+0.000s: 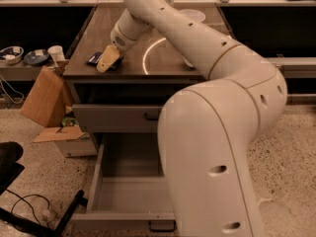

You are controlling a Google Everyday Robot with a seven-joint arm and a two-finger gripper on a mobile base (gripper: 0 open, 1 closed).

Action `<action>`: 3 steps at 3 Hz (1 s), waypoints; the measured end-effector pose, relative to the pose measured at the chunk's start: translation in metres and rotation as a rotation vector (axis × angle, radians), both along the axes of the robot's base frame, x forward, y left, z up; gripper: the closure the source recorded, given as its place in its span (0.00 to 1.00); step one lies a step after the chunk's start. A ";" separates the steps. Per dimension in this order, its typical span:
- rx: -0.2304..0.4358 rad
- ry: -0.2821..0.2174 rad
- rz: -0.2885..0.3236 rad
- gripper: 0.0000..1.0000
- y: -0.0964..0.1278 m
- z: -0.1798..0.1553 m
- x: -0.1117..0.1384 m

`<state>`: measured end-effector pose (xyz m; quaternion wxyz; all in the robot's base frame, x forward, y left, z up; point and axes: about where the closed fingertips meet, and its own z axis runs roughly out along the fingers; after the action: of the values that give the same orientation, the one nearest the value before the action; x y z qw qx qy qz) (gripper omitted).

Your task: Place rxbar blueberry into middle drawer

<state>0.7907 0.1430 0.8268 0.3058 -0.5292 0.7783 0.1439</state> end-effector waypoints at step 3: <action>-0.009 -0.001 0.002 0.89 0.003 -0.002 0.000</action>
Offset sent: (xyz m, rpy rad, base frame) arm 0.0005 0.0025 -0.0021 -0.0093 -0.0009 0.0017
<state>0.7912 0.1455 0.8246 0.3034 -0.5314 0.7784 0.1403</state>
